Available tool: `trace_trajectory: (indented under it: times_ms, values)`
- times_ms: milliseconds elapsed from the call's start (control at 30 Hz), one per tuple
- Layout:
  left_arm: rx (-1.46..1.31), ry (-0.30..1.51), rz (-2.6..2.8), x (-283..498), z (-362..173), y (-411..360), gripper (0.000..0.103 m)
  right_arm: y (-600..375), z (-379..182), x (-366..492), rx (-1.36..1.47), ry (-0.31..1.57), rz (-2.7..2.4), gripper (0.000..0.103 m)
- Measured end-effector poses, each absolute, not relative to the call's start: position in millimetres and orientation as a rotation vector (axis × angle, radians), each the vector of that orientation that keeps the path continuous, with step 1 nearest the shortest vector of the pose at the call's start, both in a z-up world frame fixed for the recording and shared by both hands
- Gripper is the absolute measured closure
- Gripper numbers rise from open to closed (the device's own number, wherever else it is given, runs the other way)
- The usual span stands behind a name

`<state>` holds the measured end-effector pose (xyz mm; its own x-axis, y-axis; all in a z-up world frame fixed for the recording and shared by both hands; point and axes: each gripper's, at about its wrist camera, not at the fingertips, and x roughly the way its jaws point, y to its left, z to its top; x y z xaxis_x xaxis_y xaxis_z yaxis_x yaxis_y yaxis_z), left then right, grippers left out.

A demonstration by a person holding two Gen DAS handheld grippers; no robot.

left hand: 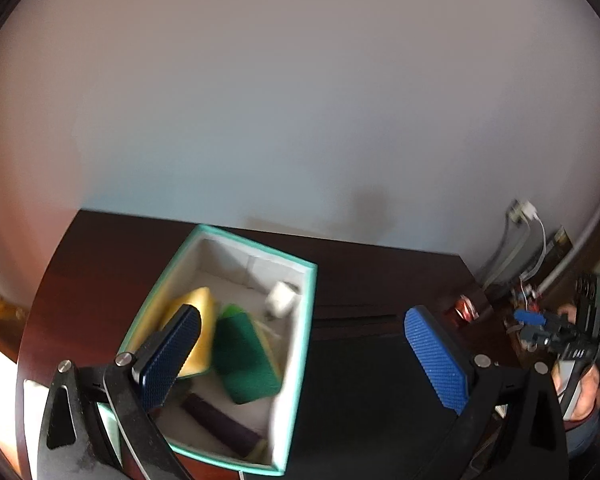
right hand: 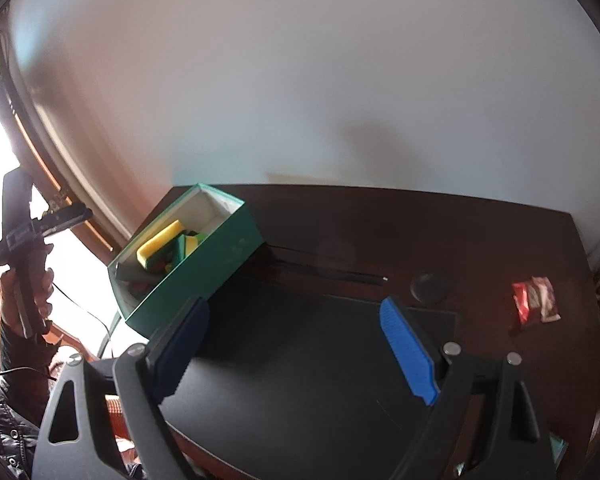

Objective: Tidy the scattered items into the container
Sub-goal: 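Move both tools back toward the red snack packets and cotton-swab packets, then lower both tools over the two cotton-swab packets on the desk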

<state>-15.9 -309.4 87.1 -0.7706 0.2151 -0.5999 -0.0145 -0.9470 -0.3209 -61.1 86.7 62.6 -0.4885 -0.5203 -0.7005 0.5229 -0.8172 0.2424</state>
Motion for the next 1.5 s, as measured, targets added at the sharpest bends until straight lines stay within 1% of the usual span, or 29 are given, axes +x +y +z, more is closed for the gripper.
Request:
trace_trajectory:
  times_ms: [167, 233, 333, 433, 533, 633, 767, 867, 933, 1033, 1133, 1300, 1400, 1500]
  values:
    - [-0.995, -0.431, 2.732, -21, 89, -267, 0.000, 137, 64, -41, 1.071, -0.067, -2.357, 0.013]
    - [-1.003, -0.373, 2.685, -22, 85, -239, 0.000, 165, 63, -30, 1.080, -0.110, -2.399, 0.013]
    - [-1.040, -0.238, 2.596, -27, 72, -182, 0.000, 215, 61, -9, 1.093, -0.179, -2.487, 0.007]
    - [-1.073, -0.092, 2.488, -30, 53, -109, 0.000, 268, 56, 9, 1.118, -0.263, -2.567, 0.007]
    - [-1.098, -0.061, 2.366, -34, 36, -53, 0.000, 316, 46, 27, 1.152, -0.331, -2.635, 0.007]
    - [-1.136, -0.028, 2.281, -37, 20, -7, 0.000, 348, 30, 42, 1.194, -0.311, -2.701, 0.007]
    - [-1.177, 0.022, 2.196, -36, -3, 50, 0.000, 377, 2, 48, 1.229, -0.330, -2.677, 0.007]
    - [-1.208, 0.107, 2.106, -31, -29, 99, 0.000, 398, -22, 39, 1.291, -0.262, -2.686, 0.008]
    - [-1.223, 0.158, 2.082, -30, -43, 124, 0.000, 411, -35, 32, 1.331, -0.236, -2.682, 0.011]
    - [-1.253, 0.150, 2.057, -42, -54, 141, 0.000, 424, -45, 23, 1.342, -0.245, -2.657, 0.011]
    - [-1.242, 0.165, 2.081, -79, -52, 154, 0.000, 421, -50, 17, 1.335, -0.228, -2.617, 0.011]
    - [-1.315, 0.107, 2.172, -161, -54, 157, 0.000, 412, -59, 9, 1.347, -0.100, -2.617, 0.011]
    - [-1.316, 0.056, 2.182, -178, -55, 157, 0.000, 420, -66, 14, 1.362, -0.122, -2.614, 0.011]
    - [-1.326, 0.036, 2.137, -177, -63, 167, 0.000, 432, -75, 20, 1.391, -0.151, -2.616, 0.011]
